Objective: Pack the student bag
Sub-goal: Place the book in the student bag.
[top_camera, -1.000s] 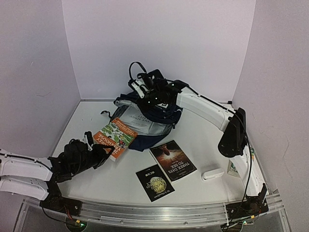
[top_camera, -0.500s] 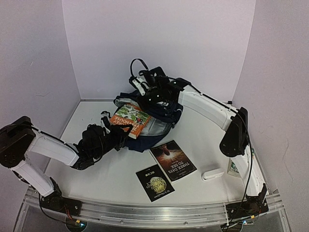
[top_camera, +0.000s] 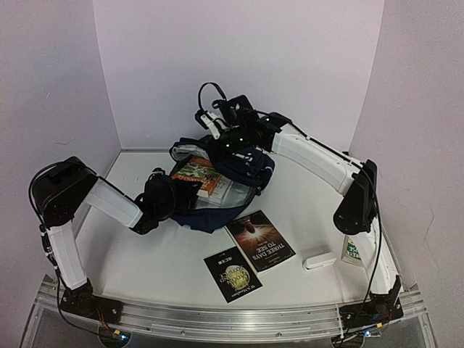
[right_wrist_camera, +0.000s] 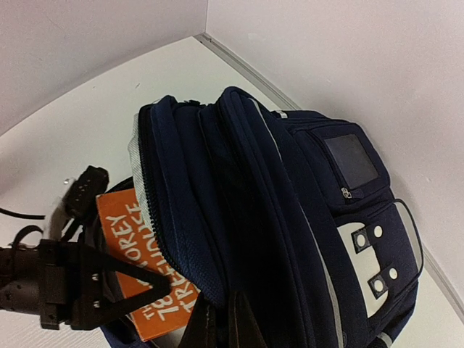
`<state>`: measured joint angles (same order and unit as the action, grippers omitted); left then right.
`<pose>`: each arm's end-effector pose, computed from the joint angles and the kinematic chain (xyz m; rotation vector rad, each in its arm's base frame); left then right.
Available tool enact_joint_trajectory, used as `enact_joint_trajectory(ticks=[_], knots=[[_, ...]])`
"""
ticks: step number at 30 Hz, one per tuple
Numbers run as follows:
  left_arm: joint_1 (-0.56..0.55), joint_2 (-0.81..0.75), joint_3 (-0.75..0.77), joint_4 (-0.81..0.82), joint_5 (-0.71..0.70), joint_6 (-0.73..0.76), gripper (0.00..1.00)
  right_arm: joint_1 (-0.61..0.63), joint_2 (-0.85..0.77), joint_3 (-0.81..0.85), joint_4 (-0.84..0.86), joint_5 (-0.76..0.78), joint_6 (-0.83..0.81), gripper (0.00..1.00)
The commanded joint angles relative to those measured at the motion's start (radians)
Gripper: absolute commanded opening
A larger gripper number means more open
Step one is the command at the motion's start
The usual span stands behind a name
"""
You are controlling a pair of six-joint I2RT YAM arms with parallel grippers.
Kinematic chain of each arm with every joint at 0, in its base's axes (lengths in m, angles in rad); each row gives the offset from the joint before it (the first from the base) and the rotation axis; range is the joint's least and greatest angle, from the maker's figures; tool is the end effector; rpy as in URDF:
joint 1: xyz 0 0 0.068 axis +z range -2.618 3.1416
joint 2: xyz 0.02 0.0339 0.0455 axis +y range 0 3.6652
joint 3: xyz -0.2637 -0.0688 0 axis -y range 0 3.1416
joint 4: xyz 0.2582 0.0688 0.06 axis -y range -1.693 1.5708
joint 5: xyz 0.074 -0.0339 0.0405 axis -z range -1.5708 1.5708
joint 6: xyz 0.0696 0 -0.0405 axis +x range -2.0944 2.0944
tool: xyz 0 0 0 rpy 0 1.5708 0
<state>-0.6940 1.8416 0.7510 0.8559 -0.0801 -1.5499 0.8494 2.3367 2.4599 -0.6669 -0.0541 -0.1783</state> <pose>0.3129 -0.2532 0.1330 -0.9254 1.8700 -1.4463 0.3766 0.4338 0.3206 -1.0839 1.8537 0.4536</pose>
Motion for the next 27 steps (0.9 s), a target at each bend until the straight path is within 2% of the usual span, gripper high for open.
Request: enact_joint_trajectory(ticks=[1,5,13,19,22,23,24,27], knots=[[0.013,0.049,0.121,0.067,0.073,-0.036,0.08,0.011,-0.107,0.009,0.099,-0.033,0.014,0.0],[0.014,0.021,0.161,-0.064,0.062,-0.005,0.33,0.011,-0.109,-0.003,0.098,-0.034,0.011,0.0],[0.008,-0.128,0.139,-0.321,0.02,0.02,0.64,0.011,-0.103,-0.001,0.098,-0.029,0.009,0.0],[-0.016,-0.188,0.147,-0.471,0.002,-0.003,0.69,0.01,-0.1,-0.004,0.098,-0.024,0.0,0.0],[-0.022,-0.192,0.147,-0.516,0.008,-0.02,0.76,0.011,-0.099,-0.006,0.098,-0.024,0.0,0.0],[-0.023,-0.189,0.147,-0.522,0.014,-0.025,0.76,0.011,-0.098,-0.006,0.098,-0.024,0.0,0.0],[-0.024,-0.185,0.145,-0.524,0.021,-0.028,0.74,0.011,-0.1,-0.006,0.098,-0.023,0.0,0.0],[-0.025,-0.174,0.125,-0.504,0.027,-0.037,0.48,0.011,-0.103,-0.01,0.098,-0.024,0.0,0.0]])
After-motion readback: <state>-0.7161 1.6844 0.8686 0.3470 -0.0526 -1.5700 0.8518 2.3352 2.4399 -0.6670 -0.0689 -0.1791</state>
